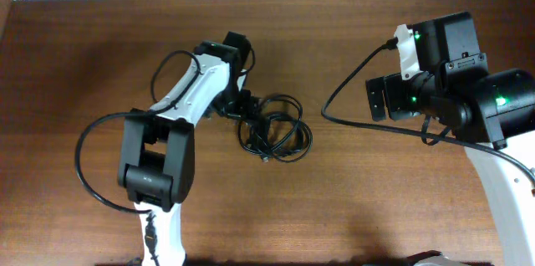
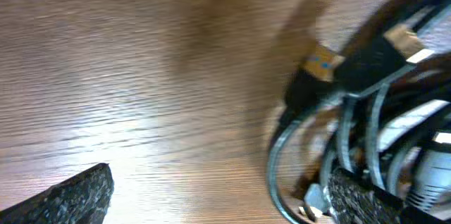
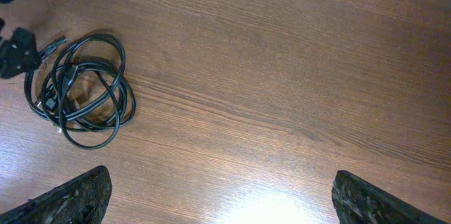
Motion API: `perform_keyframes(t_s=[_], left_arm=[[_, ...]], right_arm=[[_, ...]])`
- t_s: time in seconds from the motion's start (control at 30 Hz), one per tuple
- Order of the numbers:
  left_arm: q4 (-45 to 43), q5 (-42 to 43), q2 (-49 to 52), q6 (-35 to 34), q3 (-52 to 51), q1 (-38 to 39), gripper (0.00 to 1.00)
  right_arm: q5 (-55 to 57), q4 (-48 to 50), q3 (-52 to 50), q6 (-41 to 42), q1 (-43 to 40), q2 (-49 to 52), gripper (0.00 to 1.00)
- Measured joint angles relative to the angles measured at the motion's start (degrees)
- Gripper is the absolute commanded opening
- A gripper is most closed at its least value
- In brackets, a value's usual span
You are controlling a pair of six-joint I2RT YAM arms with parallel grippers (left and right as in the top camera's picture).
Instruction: Untangle cables
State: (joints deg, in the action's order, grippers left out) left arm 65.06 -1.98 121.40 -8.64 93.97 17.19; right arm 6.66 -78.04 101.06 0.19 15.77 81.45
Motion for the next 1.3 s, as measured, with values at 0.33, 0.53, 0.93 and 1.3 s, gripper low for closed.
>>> perform_keyframes(t_s=[0.33,0.53,0.93,1.3], left_arm=[[-3.8,1.9,0.0,0.0,-3.4,-0.3,0.99],[-7.9,2.0,0.0,0.0,-7.7,-0.3,0.00],[-9.2,5.3,-2.9,-0.2,-5.9,3.2,0.00],[22.9,-3.9,-14.9,-0.2,54.1,3.1,0.00]], right_arm=[[0.0,-0.2,0.0,0.0,0.0,0.0,0.99],[0.0,-0.4,0.0,0.0,0.0,0.0,0.99],[0.0,-0.4,0.0,0.0,0.0,0.0,0.99],[-9.4,2.5,0.1,0.0,3.6,10.8,1.00]])
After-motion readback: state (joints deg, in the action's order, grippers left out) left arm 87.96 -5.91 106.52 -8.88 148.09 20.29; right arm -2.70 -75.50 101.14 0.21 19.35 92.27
